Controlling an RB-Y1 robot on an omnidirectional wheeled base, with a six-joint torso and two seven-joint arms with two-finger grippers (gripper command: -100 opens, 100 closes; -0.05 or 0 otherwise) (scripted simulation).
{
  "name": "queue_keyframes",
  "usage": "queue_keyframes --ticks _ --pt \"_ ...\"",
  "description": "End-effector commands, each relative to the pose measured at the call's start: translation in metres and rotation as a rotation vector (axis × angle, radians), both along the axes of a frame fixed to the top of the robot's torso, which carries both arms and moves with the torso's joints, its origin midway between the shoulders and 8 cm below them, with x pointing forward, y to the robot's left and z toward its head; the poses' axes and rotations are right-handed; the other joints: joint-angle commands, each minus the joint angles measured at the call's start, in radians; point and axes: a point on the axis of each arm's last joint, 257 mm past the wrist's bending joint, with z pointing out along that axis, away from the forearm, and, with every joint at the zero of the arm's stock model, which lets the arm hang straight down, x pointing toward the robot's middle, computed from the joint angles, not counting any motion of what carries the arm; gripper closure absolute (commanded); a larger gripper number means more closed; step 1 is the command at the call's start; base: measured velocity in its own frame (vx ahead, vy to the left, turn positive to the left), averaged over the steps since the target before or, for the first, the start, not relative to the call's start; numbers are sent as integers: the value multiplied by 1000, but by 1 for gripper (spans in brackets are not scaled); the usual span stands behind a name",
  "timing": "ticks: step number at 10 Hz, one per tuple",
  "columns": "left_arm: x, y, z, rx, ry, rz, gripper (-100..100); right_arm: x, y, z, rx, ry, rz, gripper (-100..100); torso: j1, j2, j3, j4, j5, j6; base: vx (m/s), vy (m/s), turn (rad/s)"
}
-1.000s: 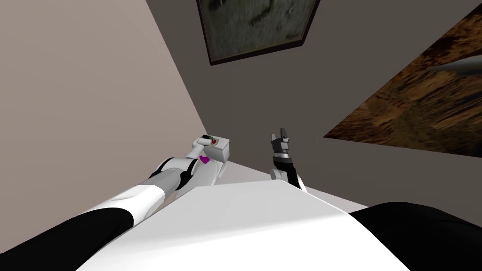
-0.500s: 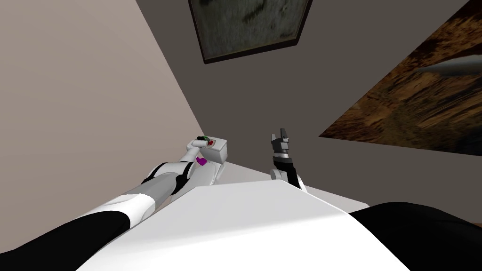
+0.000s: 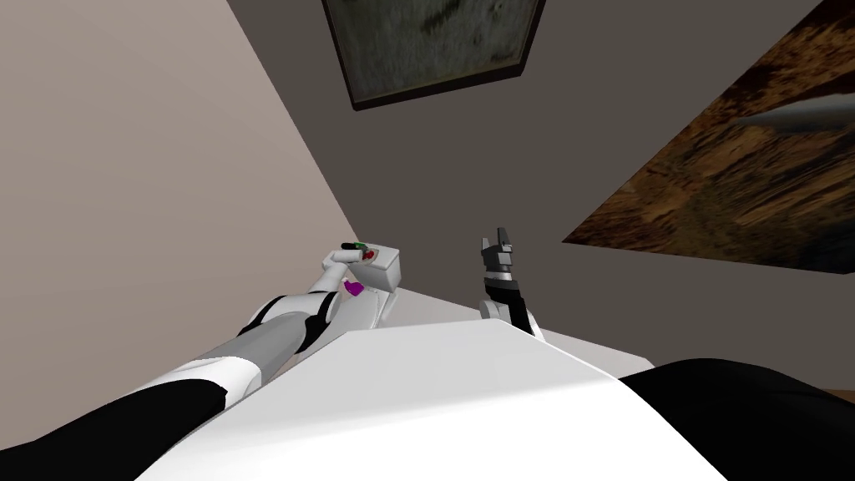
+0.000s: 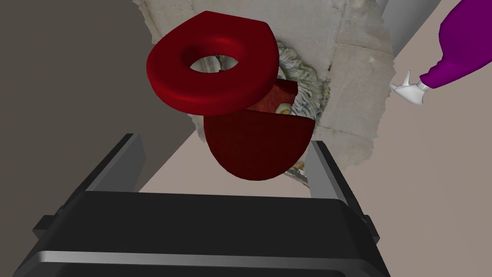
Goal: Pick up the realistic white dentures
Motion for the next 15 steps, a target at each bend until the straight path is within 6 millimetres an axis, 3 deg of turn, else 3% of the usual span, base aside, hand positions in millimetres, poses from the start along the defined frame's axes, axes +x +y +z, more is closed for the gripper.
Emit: queue_keyframes --ticks 1,5,6,7,8,10,11,12,14,15 --pt "0 0 0 0 0 0 100 0 0 0 0 0 0 0 0 0 0 0 0 0 -1 -3 13" --pt "0 1 1 1 -2 1 100 0 0 0 0 0 0 0 0 0 0 -1 1 1 0 0 0" --pt "0 1 1 1 -2 1 0 0 0 0 0 0 0 0 0 0 0 -1 1 1 0 0 0" --pt "7 -15 -2 -8 3 -8 100 0 0 0 0 0 0 0 0 0 0 -1 1 1 -22 27 69" --pt "15 -33 -3 -9 8 -22 100 0 0 0 0 0 0 0 1 1 0 -1 1 1 -46 59 102" --pt "15 -33 -3 -15 6 -17 100 0 0 0 0 0 0 0 3 2 1 0 2 1 -24 50 17" --pt "23 -51 -4 -19 8 -27 100 0 0 0 0 0 0 0 3 2 1 0 2 1 -14 48 73" --pt "23 -51 -4 -19 8 -27 100 0 0 0 0 0 0 0 3 2 1 0 2 1 -19 42 32" --pt "37 -86 -3 -16 13 -53 100 0 0 0 0 0 0 0 3 2 1 -1 2 1 -37 58 88" --pt "37 -86 -3 -23 10 -47 100 0 0 0 0 0 0 0 4 3 1 0 2 1 -31 66 28"
